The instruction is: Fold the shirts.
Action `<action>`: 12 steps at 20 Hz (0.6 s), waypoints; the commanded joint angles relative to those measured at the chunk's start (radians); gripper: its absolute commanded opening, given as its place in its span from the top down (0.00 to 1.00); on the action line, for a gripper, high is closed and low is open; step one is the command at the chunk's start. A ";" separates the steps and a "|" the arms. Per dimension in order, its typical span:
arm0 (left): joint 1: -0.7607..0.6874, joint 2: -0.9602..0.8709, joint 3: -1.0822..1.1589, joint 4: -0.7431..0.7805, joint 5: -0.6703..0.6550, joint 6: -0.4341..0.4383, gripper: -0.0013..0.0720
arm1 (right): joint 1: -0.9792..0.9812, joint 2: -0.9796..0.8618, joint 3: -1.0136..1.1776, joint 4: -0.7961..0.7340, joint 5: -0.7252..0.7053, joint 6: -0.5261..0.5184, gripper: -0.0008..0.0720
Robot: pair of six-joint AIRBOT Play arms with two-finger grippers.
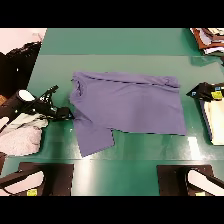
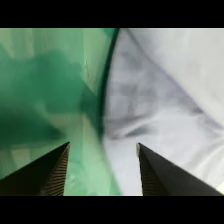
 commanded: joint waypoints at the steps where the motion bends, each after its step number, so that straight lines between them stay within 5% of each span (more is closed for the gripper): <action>1: -0.070 0.006 -0.043 -0.034 0.101 0.010 0.30 | -0.010 0.077 -0.068 0.018 0.002 -0.007 0.52; 4: -0.106 0.004 -0.042 -0.051 0.140 0.005 0.31 | -0.010 0.110 -0.076 0.013 0.013 -0.006 0.52; 6: -0.103 0.004 -0.037 -0.060 0.126 0.000 0.94 | -0.010 0.124 -0.076 -0.034 0.027 -0.006 0.52; 12: -0.103 0.079 0.050 -0.033 -0.018 0.018 0.95 | -0.053 0.124 -0.170 -0.247 0.151 0.017 0.52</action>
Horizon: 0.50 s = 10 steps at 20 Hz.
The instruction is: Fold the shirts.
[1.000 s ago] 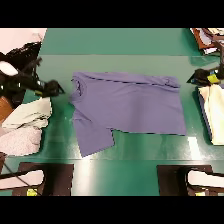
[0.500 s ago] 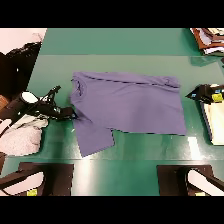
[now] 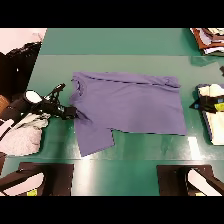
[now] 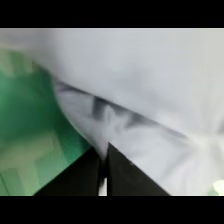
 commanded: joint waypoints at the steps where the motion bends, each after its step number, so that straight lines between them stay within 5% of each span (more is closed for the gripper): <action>1: -0.002 0.068 0.036 0.007 -0.055 0.010 0.95 | -0.062 0.003 -0.099 -0.083 0.045 0.010 0.52; 2: -0.002 0.090 0.036 0.008 -0.055 0.010 0.95 | -0.109 0.003 -0.146 -0.082 0.032 0.010 0.50; 4: -0.002 0.108 0.036 0.008 -0.055 0.010 0.95 | -0.210 0.000 -0.236 -0.080 -0.003 0.010 0.27; 10: -0.002 0.108 0.035 0.003 -0.028 0.009 0.95 | -0.433 -0.107 -0.437 0.128 -0.060 -0.055 0.37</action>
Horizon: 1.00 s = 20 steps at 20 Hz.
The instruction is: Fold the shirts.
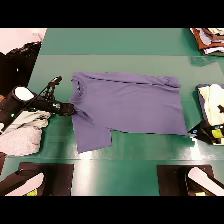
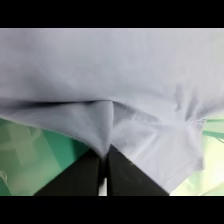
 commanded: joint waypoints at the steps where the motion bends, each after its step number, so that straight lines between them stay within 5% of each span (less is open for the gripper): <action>1: 0.000 0.006 0.002 -0.003 0.012 0.001 0.95 | -0.087 -0.056 -0.103 0.115 -0.061 -0.037 0.37; 4: 0.000 0.006 0.002 -0.005 0.012 0.001 0.95 | -0.045 -0.078 -0.118 0.139 -0.130 -0.035 0.37; 7: 0.000 0.006 0.002 -0.004 0.013 0.001 0.95 | 0.020 -0.078 -0.118 0.163 -0.193 -0.034 0.55; 11: 0.000 0.006 0.002 -0.004 0.021 0.001 0.95 | 0.084 -0.078 -0.117 0.163 -0.261 -0.027 0.57; 13: 0.000 0.006 0.002 -0.004 0.019 0.001 0.95 | 0.112 -0.078 -0.117 0.163 -0.278 -0.027 0.77; 14: 0.000 0.006 0.002 -0.004 0.018 0.000 0.95 | 0.129 -0.078 -0.116 0.163 -0.284 -0.027 0.78; 15: 0.000 0.006 0.002 -0.004 0.015 -0.002 0.95 | 0.143 -0.078 -0.114 0.162 -0.286 -0.027 0.95; 20: 0.000 0.103 0.026 0.023 0.023 -0.074 0.95 | 0.257 0.002 0.039 0.163 -0.242 -0.027 0.97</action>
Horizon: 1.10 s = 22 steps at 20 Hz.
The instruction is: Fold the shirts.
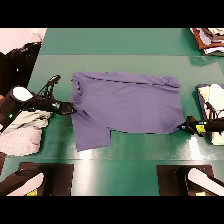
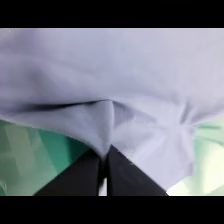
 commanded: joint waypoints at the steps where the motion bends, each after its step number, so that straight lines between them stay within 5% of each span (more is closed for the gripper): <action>1: 0.000 0.101 0.058 0.049 0.006 -0.074 0.95 | 0.089 0.098 0.155 0.034 0.039 0.012 0.97; 14: 0.000 0.227 1.326 0.112 0.061 -0.132 0.95 | 0.085 0.270 1.379 0.023 0.024 0.077 0.97; 18: 0.000 0.228 1.471 0.066 0.059 -0.190 0.95 | -0.034 0.284 1.513 0.023 0.107 0.116 0.97; 22: 0.000 0.225 1.391 0.010 0.000 -0.189 0.95 | -0.097 0.365 1.361 0.024 0.108 0.118 0.97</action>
